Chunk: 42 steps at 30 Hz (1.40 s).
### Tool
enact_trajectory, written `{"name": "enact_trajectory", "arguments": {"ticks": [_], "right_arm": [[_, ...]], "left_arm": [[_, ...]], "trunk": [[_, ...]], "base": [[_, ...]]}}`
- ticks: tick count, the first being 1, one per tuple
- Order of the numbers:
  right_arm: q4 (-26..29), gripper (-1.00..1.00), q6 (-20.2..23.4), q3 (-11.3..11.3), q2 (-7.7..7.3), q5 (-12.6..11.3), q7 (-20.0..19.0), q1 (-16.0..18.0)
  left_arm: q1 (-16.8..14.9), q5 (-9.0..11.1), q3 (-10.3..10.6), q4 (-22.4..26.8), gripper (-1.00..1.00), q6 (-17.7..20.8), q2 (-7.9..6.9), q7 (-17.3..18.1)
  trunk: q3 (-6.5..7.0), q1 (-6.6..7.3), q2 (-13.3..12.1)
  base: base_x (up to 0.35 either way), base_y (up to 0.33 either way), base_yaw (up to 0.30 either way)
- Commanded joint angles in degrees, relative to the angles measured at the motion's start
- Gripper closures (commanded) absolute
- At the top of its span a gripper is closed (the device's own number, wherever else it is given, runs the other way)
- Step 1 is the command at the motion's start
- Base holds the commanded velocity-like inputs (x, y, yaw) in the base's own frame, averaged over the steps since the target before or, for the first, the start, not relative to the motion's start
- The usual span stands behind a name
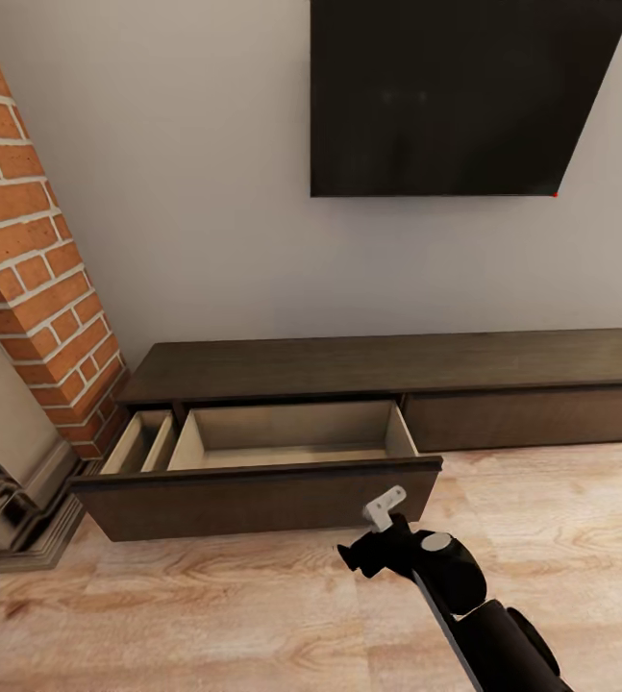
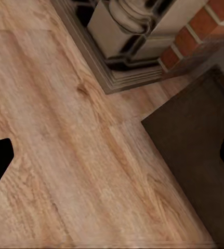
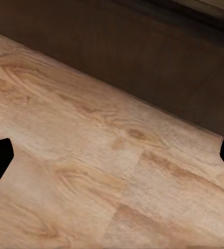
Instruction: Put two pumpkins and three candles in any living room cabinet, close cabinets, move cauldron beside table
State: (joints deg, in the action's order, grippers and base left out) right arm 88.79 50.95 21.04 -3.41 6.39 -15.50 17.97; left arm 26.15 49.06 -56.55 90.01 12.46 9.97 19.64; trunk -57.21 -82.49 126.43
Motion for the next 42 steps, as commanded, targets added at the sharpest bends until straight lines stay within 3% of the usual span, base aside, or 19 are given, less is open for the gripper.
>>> {"name": "enact_trajectory", "arguments": {"ticks": [1, 3, 6, 7, 9, 10, 12, 14, 17, 18, 20, 21, 24, 25, 32, 42], "right_arm": [[-2.0, -1.0, -1.3, -1.0, 0.67, 0.7, -0.2, 0.0], [-4.6, -1.0, -3.9, -2.5, 1.91, 0.7, 0.0, 0.0], [-14.1, -1.0, -14.6, -7.2, 6.0, 0.9, 1.5, 0.3], [-16.2, -1.0, -17.1, -7.9, 6.83, 0.9, 2.3, 0.3], [-22.5, -1.0, -24.4, -9.3, 8.84, 0.9, 5.6, 0.5], [-26.8, -1.0, -29.2, -9.8, 9.77, 0.8, 8.5, 0.7], [-31.2, -1.0, -33.9, -10.2, 10.64, 0.6, 11.4, 0.9], [-41.0, -1.0, -43.6, -10.5, 12.19, -1.4, 16.1, 3.0], [-48.9, -1.0, -49.7, -10.7, 12.75, -4.4, 18.3, 6.1], [-54.1, -1.0, -53.0, -10.8, 12.96, -7.6, 19.2, 8.2], [-58.6, -1.0, -56.3, -10.8, 13.08, -11.6, 19.8, 9.8], [-62.1, -1.0, -60.0, -10.8, 13.14, -15.6, 20.1, 11.0], [-68.3, -1.0, -68.5, -10.7, 13.21, -22.2, 20.6, 12.6], [-70.2, -1.0, -69.7, -10.7, 13.23, -23.1, 20.6, 13.0], [-74.4, -1.0, -71.1, -10.9, 12.83, -24.8, 20.7, 19.3], [-74.2, -1.0, -71.1, -10.2, 12.84, -24.3, 20.3, 21.6]], "left_arm": [[-0.1, 0.7, 1.4, 0.5, -1.0, 2.0, 0.03, 0.1], [-0.2, 0.7, 3.5, 0.7, -1.0, 3.1, -0.04, -0.5], [-0.4, 0.6, 10.5, 0.9, -1.0, 4.5, -0.35, -5.4], [-0.5, 0.6, 11.8, 0.9, -1.0, 4.7, -0.41, -6.7], [-0.5, 0.5, 16.0, 1.0, -1.0, 5.0, -0.54, -10.5], [-0.6, 0.4, 19.2, 1.0, -1.0, 5.1, -0.7, -12.4], [-0.7, 0.4, 22.2, 1.0, -1.0, 5.1, -1.02, -13.6], [-0.8, 0.4, 26.0, 1.0, -1.0, 5.0, -1.61, -14.7], [-0.8, 0.5, 27.4, 1.0, -1.0, 5.1, -1.83, -15.0], [-0.8, 0.5, 27.9, 1.0, -1.0, 5.2, -1.91, -15.0], [-0.8, 0.7, 28.2, 1.0, -1.0, 5.3, -1.96, -15.1], [-0.8, 0.6, 28.4, 0.9, -1.0, 5.2, -2.0, -15.3], [-0.8, 0.5, 28.8, 0.9, -1.0, 5.5, -2.02, -15.7], [-0.8, 0.7, 28.8, 1.0, -1.0, 5.6, -1.87, -15.7], [-0.8, 1.0, 28.0, 1.8, -1.0, 9.5, -1.94, -15.3], [-0.8, 1.0, 25.3, 1.2, -1.0, 10.1, -1.99, -15.2]], "trunk": [[-0.04, 0.01, 0.0], [-0.04, 0.01, 0.0], [-0.04, 0.01, 0.0], [-0.04, 0.01, 0.0], [-0.04, 0.01, 0.0], [-0.04, 0.01, 0.0], [-0.04, 0.01, 0.0], [-0.04, 0.01, 0.0], [-0.04, 0.01, 0.0], [-0.04, 0.01, 0.0], [-0.04, 0.01, 0.0], [-0.04, 0.01, 0.0], [-0.04, 0.01, 0.0], [-0.04, 0.01, 0.0], [-0.58, -0.65, 1.2], [-2.35, -2.85, 5.2]], "base": [[0.0, 0.0, 0.0], [0.0, 0.0, 0.0], [0.0, 0.0, 0.0], [0.0, 0.0, 0.0], [0.0, 0.0, 0.0], [0.0, 0.0, 0.0], [0.0, 0.0, 0.0], [0.0, 0.0, 0.0], [0.0, 0.0, 0.0], [0.0, 0.0, 0.0], [0.0, 0.0, 0.0], [0.0, 0.0, 0.0], [0.0, 0.0, 0.0], [0.0, 0.0, 0.0], [0.0, 0.0, 0.0], [0.0, 0.0, -0.008]]}}
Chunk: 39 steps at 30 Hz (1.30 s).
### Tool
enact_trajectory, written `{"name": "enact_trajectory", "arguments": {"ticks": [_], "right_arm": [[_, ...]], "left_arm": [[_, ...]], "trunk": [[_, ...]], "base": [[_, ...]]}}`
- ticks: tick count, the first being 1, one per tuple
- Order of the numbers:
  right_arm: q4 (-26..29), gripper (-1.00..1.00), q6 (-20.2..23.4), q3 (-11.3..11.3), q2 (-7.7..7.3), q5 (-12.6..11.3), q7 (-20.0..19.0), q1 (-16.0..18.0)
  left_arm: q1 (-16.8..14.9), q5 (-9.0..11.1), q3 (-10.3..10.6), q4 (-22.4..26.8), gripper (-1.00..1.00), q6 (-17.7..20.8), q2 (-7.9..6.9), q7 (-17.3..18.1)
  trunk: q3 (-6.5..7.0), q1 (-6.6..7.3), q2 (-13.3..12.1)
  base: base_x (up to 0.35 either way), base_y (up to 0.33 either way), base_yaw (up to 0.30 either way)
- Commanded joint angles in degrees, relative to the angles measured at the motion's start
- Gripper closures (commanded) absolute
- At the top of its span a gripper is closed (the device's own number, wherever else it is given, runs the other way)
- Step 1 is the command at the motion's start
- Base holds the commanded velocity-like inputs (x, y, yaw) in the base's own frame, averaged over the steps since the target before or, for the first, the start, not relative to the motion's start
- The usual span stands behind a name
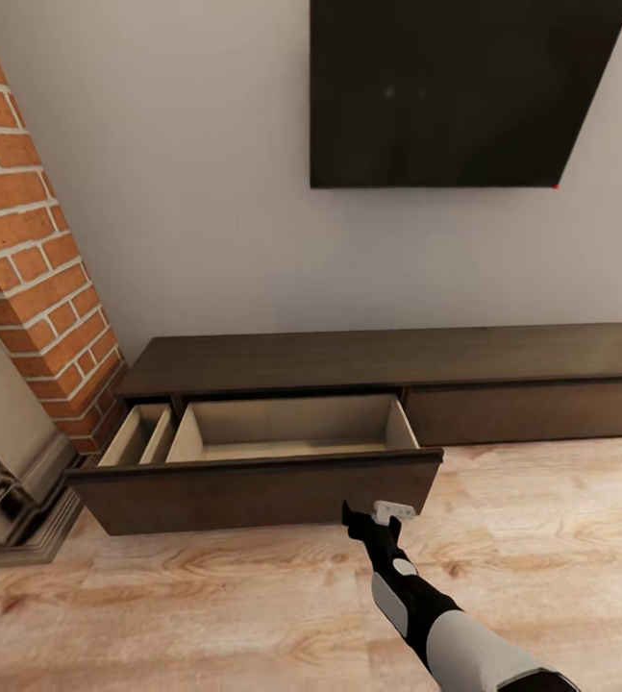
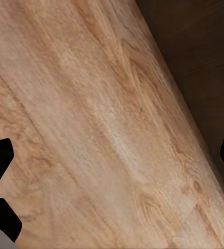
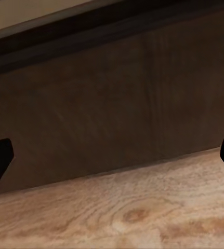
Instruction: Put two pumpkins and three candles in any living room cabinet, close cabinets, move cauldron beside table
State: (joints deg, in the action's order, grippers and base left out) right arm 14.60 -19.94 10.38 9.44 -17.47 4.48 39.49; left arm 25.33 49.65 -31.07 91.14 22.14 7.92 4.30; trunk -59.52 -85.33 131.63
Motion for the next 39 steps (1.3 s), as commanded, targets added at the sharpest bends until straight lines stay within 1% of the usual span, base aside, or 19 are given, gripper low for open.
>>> {"name": "enact_trajectory", "arguments": {"ticks": [1, 9, 10, 11, 13, 15, 17, 18, 19, 20, 22, 23, 25, 30, 34, 35, 37, 39], "right_arm": [[0.0, -1.0, -0.2, 0.6, 0.02, -0.4, 0.3, 0.1], [0.5, -1.0, -0.3, 0.9, 0.07, -0.3, 0.4, 0.1], [0.4, -1.0, -0.3, 1.0, 0.06, 0.3, 0.4, 0.1], [0.5, -1.0, -0.2, 1.1, 0.06, 1.6, 0.4, 0.1], [0.5, -1.0, -0.2, 1.1, 0.04, 4.1, 0.5, 0.1], [0.5, -1.0, 0.0, 0.9, 0.05, 10.9, 0.6, 0.2], [0.4, -1.0, 0.1, 0.9, 0.1, 13.9, 0.6, 0.2], [0.4, -1.0, 0.7, 0.8, 0.15, 16.1, 0.7, 0.2], [0.4, -1.0, 1.3, 0.8, 0.16, 17.0, 0.7, 0.2], [0.4, -1.0, 3.2, 0.7, 0.15, 18.0, 0.6, 0.2], [0.5, -1.0, 5.8, 0.7, 0.15, 18.7, 0.5, 0.2], [0.6, -1.0, 8.0, 0.6, 0.15, 19.2, 0.5, 0.2], [1.3, -1.0, 10.3, 0.5, 0.08, 19.5, 0.4, 0.3], [4.0, -1.0, 12.9, 0.2, -0.01, 19.2, 0.4, 0.3], [4.6, -1.0, 15.3, -0.3, 0.02, 17.8, 0.7, 0.3], [4.7, -1.0, 16.2, -0.9, 0.04, 15.2, 0.8, 0.3], [4.8, -1.0, 16.3, -1.1, 0.05, 14.3, 0.8, 0.3], [4.9, -1.0, 16.4, -1.2, 0.05, 14.0, 0.8, 0.3]], "left_arm": [[0.0, 0.4, -0.3, 0.0, -1.0, 0.4, 0.06, 0.2], [0.0, 0.4, -0.7, -0.4, -1.0, 0.4, 0.08, 0.1], [0.0, 0.4, -0.7, -0.4, -1.0, 0.3, 0.08, 0.1], [0.0, 0.4, -0.7, -0.4, -1.0, 0.3, 0.08, -0.1], [0.0, 0.3, -0.7, -0.4, -1.0, 0.3, 0.08, -0.2], [0.0, 0.2, -0.7, -0.6, -1.0, 0.4, 0.04, 0.0], [0.0, 0.0, -0.7, -1.1, -1.0, 0.5, -0.01, 0.1], [0.0, -0.2, -0.7, -2.0, -1.0, 0.5, -0.03, 0.1], [0.0, -0.3, -0.7, -2.6, -1.0, 0.5, -0.04, 0.1], [0.0, -0.4, -0.8, -4.1, -1.0, 0.4, -0.08, 0.0], [0.0, -0.4, -0.8, -5.6, -1.0, 0.3, -0.17, 0.1], [0.0, -0.4, -1.0, -6.8, -1.0, 0.2, -0.3, 0.1], [0.0, -0.4, -1.4, -7.8, -1.0, 0.1, -0.41, 0.1], [0.0, -0.4, -1.9, -8.7, -1.0, 0.1, -0.51, 0.1], [0.0, -0.4, -2.1, -8.9, -1.0, 0.0, -0.53, 0.0], [0.0, -0.4, -2.3, -9.0, -1.0, -0.1, -0.53, 0.0], [0.0, -0.4, -2.6, -9.0, -1.0, -0.1, -0.53, 0.1], [0.0, -0.4, -2.7, -9.0, -1.0, -0.1, -0.53, 0.1]], "trunk": [[-0.19, -0.22, 0.4], [-1.03, -1.98, 3.6], [-1.15, -2.2, 4.0], [-1.29, -2.42, 4.4], [-1.24, -2.42, 4.4], [-1.21, -2.42, 4.4], [-1.2, -2.42, 4.4], [-1.2, -2.42, 4.4], [-1.19, -2.42, 4.4], [-1.19, -2.42, 4.4], [-1.19, -2.42, 4.4], [-1.19, -2.42, 4.4], [-1.19, -2.42, 4.4], [-1.19, -2.42, 4.4], [-1.19, -2.42, 4.4], [-1.19, -2.42, 4.4], [-1.19, -2.42, 4.4], [-1.19, -2.42, 4.4]], "base": [[0.0, 0.0, -0.074], [0.0, 0.0, -0.065], [0.0, 0.0, -0.016], [0.0, 0.0, -0.011], [0.0, 0.0, -0.008], [0.0, 0.0, -0.004], [0.0, 0.0, -0.002], [0.0, 0.0, -0.001], [0.0, 0.0, 0.0], [0.043, 0.0, -0.001], [0.136, 0.0, 0.0], [0.213, 0.0, 0.0], [0.258, 0.0, 0.0], [0.315, 0.0, 0.0], [0.338, 0.0, 0.0], [0.343, 0.0, 0.0], [0.343, 0.0, 0.0], [0.344, 0.0, 0.0]]}}
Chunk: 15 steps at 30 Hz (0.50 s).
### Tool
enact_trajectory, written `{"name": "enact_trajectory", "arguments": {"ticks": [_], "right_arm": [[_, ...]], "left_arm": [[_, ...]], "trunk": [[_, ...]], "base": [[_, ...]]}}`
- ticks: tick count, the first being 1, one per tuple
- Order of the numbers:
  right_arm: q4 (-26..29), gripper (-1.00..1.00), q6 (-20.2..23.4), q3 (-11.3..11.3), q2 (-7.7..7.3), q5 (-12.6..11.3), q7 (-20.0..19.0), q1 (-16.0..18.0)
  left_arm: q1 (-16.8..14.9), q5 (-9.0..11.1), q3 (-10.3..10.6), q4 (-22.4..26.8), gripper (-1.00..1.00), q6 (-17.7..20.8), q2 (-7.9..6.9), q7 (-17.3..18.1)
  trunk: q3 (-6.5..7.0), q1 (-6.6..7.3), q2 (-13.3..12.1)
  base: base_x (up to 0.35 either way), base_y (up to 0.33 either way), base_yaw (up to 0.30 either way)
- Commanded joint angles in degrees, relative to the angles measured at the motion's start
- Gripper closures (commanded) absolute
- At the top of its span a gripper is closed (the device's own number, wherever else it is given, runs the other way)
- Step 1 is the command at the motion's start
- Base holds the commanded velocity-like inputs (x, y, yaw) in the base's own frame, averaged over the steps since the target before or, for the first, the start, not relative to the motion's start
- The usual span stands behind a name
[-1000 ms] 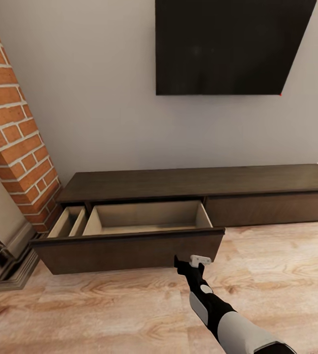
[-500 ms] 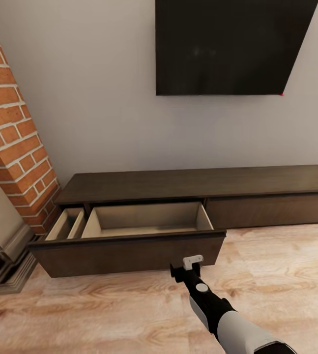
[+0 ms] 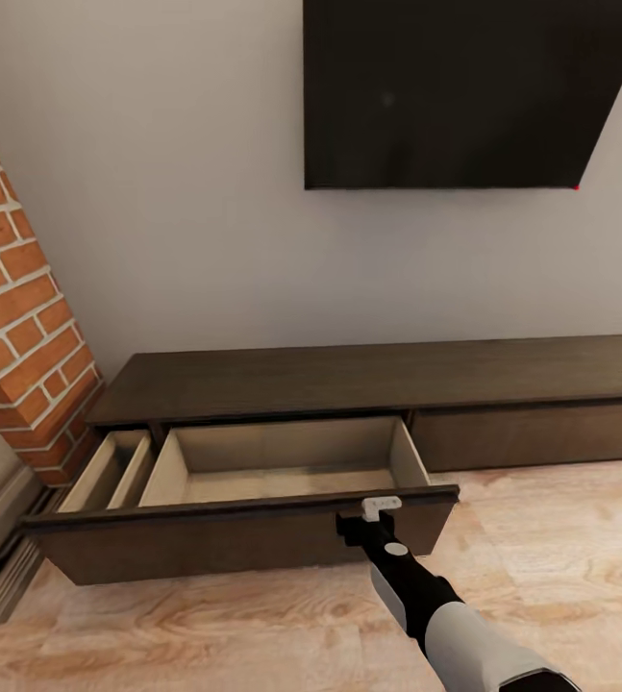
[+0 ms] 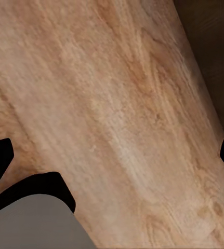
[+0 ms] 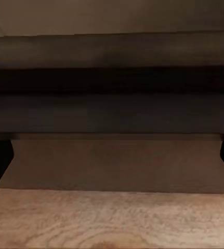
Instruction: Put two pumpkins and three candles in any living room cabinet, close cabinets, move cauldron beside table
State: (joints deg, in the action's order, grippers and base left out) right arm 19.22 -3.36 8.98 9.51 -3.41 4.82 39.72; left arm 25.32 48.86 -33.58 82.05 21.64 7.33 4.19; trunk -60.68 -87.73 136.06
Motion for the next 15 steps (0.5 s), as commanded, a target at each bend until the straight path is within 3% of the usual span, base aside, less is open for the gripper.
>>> {"name": "enact_trajectory", "arguments": {"ticks": [1, 15], "right_arm": [[0.3, -1.0, -0.2, 0.2, -0.02, -0.2, 0.4, 0.1], [0.5, -1.0, -0.2, 0.2, -0.02, -0.3, 0.4, 0.1]], "left_arm": [[0.0, 0.4, -0.2, 0.0, -1.0, 0.4, 0.09, 0.1], [0.0, 0.4, -0.3, 0.0, -1.0, 0.4, 0.14, 0.2]], "trunk": [[-0.03, -0.03, 0.0], [-0.03, -0.03, 0.0]], "base": [[0.344, 0.0, 0.0], [0.344, 0.0, 0.0]]}}
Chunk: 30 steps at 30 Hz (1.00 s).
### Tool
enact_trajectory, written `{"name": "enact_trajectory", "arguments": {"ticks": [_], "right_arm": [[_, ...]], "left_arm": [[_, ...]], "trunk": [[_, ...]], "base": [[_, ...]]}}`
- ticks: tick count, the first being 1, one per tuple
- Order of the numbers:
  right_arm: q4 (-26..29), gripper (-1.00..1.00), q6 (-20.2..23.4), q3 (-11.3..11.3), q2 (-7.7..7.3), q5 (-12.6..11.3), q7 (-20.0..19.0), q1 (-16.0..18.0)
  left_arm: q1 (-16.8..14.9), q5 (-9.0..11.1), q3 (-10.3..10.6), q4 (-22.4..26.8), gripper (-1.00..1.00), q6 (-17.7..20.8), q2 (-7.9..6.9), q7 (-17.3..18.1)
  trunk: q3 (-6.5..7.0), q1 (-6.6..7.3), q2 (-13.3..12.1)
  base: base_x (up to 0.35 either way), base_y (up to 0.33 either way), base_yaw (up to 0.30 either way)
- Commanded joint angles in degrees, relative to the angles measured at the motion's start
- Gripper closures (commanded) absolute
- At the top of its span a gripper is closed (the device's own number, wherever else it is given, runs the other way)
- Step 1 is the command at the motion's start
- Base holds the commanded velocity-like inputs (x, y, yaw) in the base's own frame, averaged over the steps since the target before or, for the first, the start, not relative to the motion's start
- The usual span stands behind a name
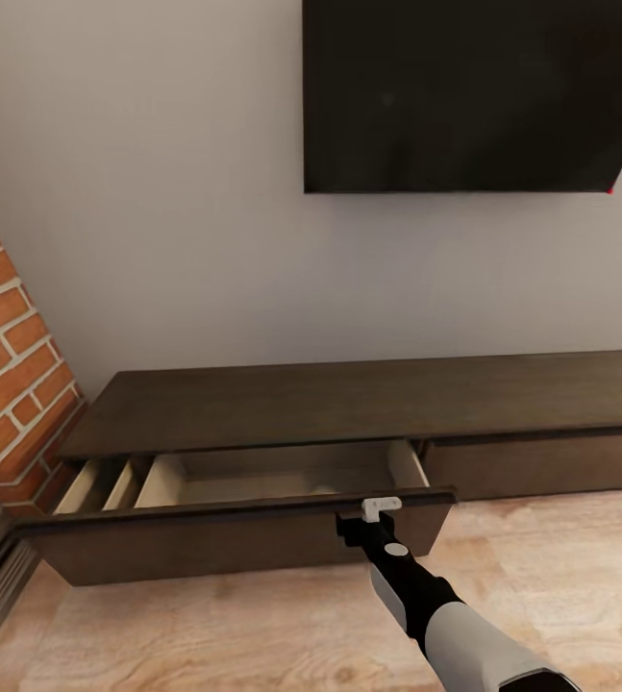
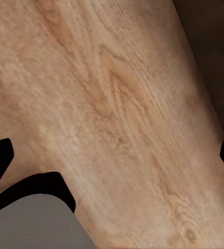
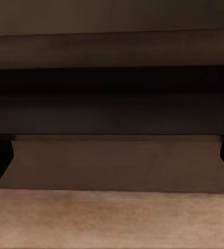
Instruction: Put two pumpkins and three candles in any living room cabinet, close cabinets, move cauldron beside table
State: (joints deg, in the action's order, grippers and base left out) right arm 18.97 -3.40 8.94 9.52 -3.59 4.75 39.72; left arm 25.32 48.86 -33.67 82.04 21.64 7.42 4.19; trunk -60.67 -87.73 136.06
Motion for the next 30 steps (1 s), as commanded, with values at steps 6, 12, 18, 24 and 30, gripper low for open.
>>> {"name": "enact_trajectory", "arguments": {"ticks": [6, 12, 18, 24, 30], "right_arm": [[0.7, -1.0, -0.2, 0.2, -0.03, -0.1, 0.5, 0.1], [1.5, -1.0, -0.1, 0.2, -0.09, -0.1, 0.5, 0.1], [1.9, -1.0, -0.1, 0.2, -0.11, -0.1, 0.5, 0.1], [2.3, -1.0, -0.1, 0.2, -0.11, -0.1, 0.5, 0.1], [2.4, -1.0, -0.1, 0.2, -0.11, -0.1, 0.5, 0.1]], "left_arm": [[0.0, 0.4, -0.2, 0.1, -1.0, 0.4, 0.07, 0.2], [0.0, 0.4, -0.2, 0.1, -1.0, 0.4, 0.07, 0.1], [0.0, 0.4, -0.2, 0.1, -1.0, 0.4, 0.06, -0.1], [0.0, 0.4, -0.2, 0.0, -1.0, 0.4, 0.06, -0.4], [0.0, 0.4, -0.2, -0.2, -1.0, 0.4, 0.06, -0.5]], "trunk": [[-0.03, -0.02, 0.0], [-0.03, -0.02, 0.0], [-0.03, -0.02, 0.0], [-0.03, -0.02, 0.0], [-0.03, -0.02, 0.0]], "base": [[0.344, 0.0, 0.0], [0.344, 0.0, 0.0], [0.339, 0.0, 0.0], [0.098, 0.0, 0.0], [0.011, 0.0, 0.0]]}}
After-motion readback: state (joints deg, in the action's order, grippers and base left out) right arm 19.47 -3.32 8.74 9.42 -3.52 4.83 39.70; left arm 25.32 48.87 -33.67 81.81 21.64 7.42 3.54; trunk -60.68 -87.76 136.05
